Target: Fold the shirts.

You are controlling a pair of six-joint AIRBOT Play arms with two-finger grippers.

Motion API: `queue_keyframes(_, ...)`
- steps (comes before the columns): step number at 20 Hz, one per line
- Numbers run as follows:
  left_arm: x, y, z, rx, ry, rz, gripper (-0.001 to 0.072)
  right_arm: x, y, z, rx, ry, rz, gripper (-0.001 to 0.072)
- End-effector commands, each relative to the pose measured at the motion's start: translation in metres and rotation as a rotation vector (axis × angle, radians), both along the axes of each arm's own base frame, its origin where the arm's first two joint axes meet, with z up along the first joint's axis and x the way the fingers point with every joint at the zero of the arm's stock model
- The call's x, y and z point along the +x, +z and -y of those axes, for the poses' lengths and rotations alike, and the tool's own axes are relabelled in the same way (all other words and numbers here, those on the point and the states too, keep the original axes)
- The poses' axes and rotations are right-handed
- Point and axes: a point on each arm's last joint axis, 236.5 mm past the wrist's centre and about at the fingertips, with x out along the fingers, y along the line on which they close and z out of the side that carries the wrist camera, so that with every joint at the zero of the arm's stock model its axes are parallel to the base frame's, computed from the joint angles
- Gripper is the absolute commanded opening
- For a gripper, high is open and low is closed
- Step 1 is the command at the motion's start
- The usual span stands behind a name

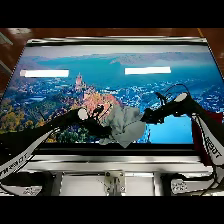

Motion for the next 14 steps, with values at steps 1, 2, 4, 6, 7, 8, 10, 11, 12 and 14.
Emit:
queue_keyframes(1, 0.008, 0.001, -0.019, 0.082, -0.017, 0.060, 0.0037, 0.010, -0.003, -0.008, -0.007, -0.010, 0.030, 0.0073)
queue_keyframes(2, 0.013, 0.005, -0.035, 0.141, -0.025, 0.095, 0.0037, 0.014, 0.003, -0.005, -0.007, -0.012, 0.052, 0.0072)
queue_keyframes(4, 0.025, 0.030, -0.060, 0.207, -0.031, 0.187, 0.0037, 0.029, 0.031, -0.001, -0.008, 0.008, 0.159, 0.0072)
queue_keyframes(6, 0.046, 0.079, -0.074, 0.192, 0.015, 0.324, 0.0038, 0.050, 0.080, 0.002, -0.017, 0.039, 0.329, 0.0072)
queue_keyframes(7, 0.058, 0.114, -0.077, 0.157, 0.040, 0.413, 0.0038, 0.059, 0.110, 0.001, -0.018, 0.044, 0.421, 0.0072)
queue_keyframes(8, 0.069, 0.151, -0.079, 0.121, 0.065, 0.503, 0.0038, 0.069, 0.149, 0.001, -0.024, 0.048, 0.527, 0.0072)
queue_keyframes(10, 0.089, 0.239, -0.088, 0.046, 0.123, 0.717, 0.0038, 0.078, 0.232, 0.002, -0.041, 0.046, 0.745, 0.0072)
queue_keyframes(11, 0.094, 0.284, -0.095, 0.012, 0.154, 0.828, 0.0038, 0.077, 0.275, 0.002, -0.049, 0.044, 0.851, 0.0072)
queue_keyframes(12, 0.097, 0.332, -0.105, -0.019, 0.186, 0.944, 0.0038, 0.071, 0.320, 0.002, -0.057, 0.042, 0.962, 0.0072)
queue_keyframes(14, 0.091, 0.411, -0.127, -0.058, 0.242, 1.129, 0.0038, 0.050, 0.397, 0.002, -0.067, 0.027, 1.151, 0.0072)
